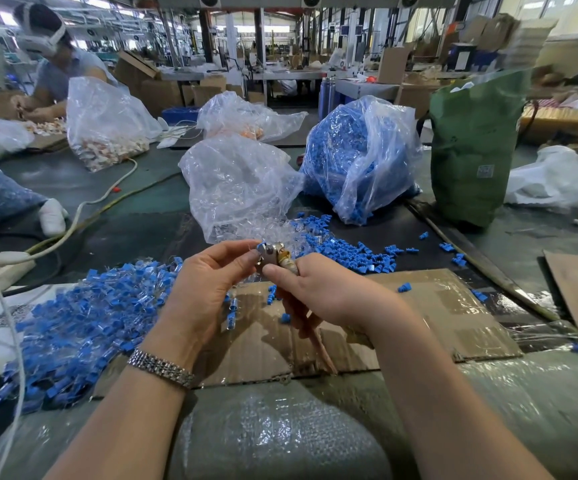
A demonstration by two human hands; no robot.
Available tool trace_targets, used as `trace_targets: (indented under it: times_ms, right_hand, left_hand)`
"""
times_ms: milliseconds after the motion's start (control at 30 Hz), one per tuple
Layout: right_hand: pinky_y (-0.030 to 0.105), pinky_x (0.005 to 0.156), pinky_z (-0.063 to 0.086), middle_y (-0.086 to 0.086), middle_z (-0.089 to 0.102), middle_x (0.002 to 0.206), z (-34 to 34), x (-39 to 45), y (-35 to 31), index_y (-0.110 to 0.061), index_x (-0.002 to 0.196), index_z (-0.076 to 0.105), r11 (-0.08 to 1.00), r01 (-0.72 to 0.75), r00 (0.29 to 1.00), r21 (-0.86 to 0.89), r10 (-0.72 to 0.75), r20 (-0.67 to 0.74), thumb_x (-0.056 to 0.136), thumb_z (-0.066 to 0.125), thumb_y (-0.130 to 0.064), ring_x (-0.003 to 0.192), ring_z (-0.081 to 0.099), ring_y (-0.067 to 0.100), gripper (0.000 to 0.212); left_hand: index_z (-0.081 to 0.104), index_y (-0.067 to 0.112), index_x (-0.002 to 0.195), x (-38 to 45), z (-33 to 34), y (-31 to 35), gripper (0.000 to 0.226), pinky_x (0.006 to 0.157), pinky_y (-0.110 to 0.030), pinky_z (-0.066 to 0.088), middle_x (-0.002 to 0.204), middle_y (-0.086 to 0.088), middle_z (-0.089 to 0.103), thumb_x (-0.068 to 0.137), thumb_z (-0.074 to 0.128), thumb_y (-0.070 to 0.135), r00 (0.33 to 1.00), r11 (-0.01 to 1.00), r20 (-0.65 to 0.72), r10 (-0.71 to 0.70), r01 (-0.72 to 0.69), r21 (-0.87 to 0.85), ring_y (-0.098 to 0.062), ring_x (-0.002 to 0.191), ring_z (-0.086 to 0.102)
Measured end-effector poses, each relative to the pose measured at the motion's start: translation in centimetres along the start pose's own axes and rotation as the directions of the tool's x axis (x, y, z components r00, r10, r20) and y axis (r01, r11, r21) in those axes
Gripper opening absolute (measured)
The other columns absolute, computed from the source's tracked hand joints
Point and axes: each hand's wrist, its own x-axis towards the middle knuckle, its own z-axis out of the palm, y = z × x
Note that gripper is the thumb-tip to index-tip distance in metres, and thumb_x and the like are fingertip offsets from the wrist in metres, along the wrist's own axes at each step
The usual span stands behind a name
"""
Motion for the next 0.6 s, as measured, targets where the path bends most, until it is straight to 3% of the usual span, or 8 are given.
trace_targets:
  times_ms: [100, 200, 300, 333, 400, 467, 500, 600]
  right_hand:
    - [0.058, 0.071, 0.06, 0.015, 0.063, 0.066, 0.3, 0.1, 0.1, -0.002, 0.08, 0.057, 1.0, -0.005, 1.0, -0.013, 0.005, -0.001, 0.102, 0.047, -0.052, 0.058, 0.066, 0.032, 0.055]
    - [0.049, 0.067, 0.063, 0.011, 0.066, 0.066, 0.2, 0.3, 0.0, -0.002, 0.084, 0.057, 0.999, -0.041, 0.999, 0.031, 0.041, 0.015, 0.101, 0.047, -0.054, 0.058, 0.069, 0.028, 0.056]
    - [0.044, 0.07, 0.063, 0.009, 0.07, 0.075, -0.9, 0.4, 0.1, -0.002, 0.096, 0.061, 0.995, -0.101, 0.995, -0.028, 0.101, 0.009, 0.098, 0.049, -0.059, 0.063, 0.071, 0.025, 0.058]
    - [0.043, 0.07, 0.062, 0.008, 0.07, 0.077, -1.3, 0.4, 0.3, -0.006, 0.092, 0.061, 0.989, -0.115, 0.993, -0.093, 0.112, -0.034, 0.096, 0.051, -0.06, 0.063, 0.069, 0.023, 0.056]
    - [0.034, 0.059, 0.051, 0.003, 0.064, 0.073, -2.3, 0.6, 1.0, -0.014, 0.078, 0.057, 0.954, -0.167, 0.974, -0.25, 0.12, -0.191, 0.095, 0.057, -0.058, 0.06, 0.06, 0.019, 0.046]
    - [0.031, 0.053, 0.035, -0.001, 0.058, 0.071, -3.0, 0.7, 1.9, -0.018, 0.072, 0.05, 0.865, -0.271, 0.932, -0.422, 0.125, -0.34, 0.094, 0.06, -0.051, 0.062, 0.052, 0.016, 0.04]
    - [0.031, 0.055, 0.035, -0.001, 0.058, 0.077, -3.1, 0.8, 2.5, -0.017, 0.074, 0.049, 0.805, -0.331, 0.911, -0.492, 0.135, -0.391, 0.093, 0.061, -0.049, 0.068, 0.053, 0.018, 0.038]
    - [0.041, 0.089, 0.049, 0.008, 0.057, 0.112, -3.1, 1.0, 4.0, -0.017, 0.094, 0.053, 0.681, -0.452, 0.868, -0.577, 0.188, -0.459, 0.091, 0.063, -0.048, 0.104, 0.056, 0.029, 0.032]
  left_hand:
    - [0.08, 0.021, 0.104, -0.1, -0.1, -0.1, 0.024, 0.099, -0.039, 0.052, 0.109, -0.01, 0.077, 0.081, 0.075, 0.024, 1.0, 1.0, 0.006, 0.015, -0.015, 0.025, -0.026, 0.11, 0.072]
    - [0.08, 0.023, 0.101, 0.0, 0.0, 0.0, 0.021, 0.097, -0.037, 0.053, 0.106, -0.009, 0.078, 0.081, 0.075, 0.024, 0.999, 0.998, -0.02, 0.032, -0.031, 0.059, -0.025, 0.107, 0.072]
    - [0.079, 0.021, 0.097, 0.0, -0.2, 0.2, 0.012, 0.085, -0.025, 0.057, 0.099, -0.006, 0.078, 0.086, 0.075, 0.018, 0.988, 0.993, -0.137, 0.077, -0.064, 0.1, -0.017, 0.097, 0.073]
    - [0.078, 0.024, 0.096, 0.0, -0.4, 0.2, 0.011, 0.079, -0.021, 0.056, 0.095, -0.002, 0.077, 0.089, 0.075, 0.016, 0.972, 0.978, -0.202, 0.122, -0.083, 0.194, -0.01, 0.091, 0.071]
    - [0.073, 0.028, 0.095, 0.0, -0.8, 0.2, 0.013, 0.072, -0.016, 0.051, 0.091, 0.005, 0.073, 0.092, 0.072, 0.016, 0.917, 0.867, -0.314, 0.247, -0.064, 0.494, -0.001, 0.085, 0.067]
    - [0.07, 0.025, 0.094, 0.0, -0.9, 0.1, 0.012, 0.077, -0.029, 0.049, 0.095, 0.003, 0.065, 0.091, 0.068, 0.013, 0.871, 0.676, -0.349, 0.347, 0.025, 0.736, -0.011, 0.092, 0.063]
    - [0.07, 0.022, 0.092, 0.0, -0.9, 0.0, 0.012, 0.084, -0.037, 0.047, 0.096, 0.001, 0.06, 0.09, 0.066, 0.011, 0.859, 0.566, -0.334, 0.387, 0.064, 0.822, -0.018, 0.095, 0.058]
    - [0.071, 0.021, 0.09, -0.2, -0.3, -0.4, 0.014, 0.093, -0.041, 0.031, 0.097, 0.003, 0.049, 0.087, 0.066, 0.008, 0.857, 0.347, -0.238, 0.456, 0.075, 0.935, -0.015, 0.097, 0.039]
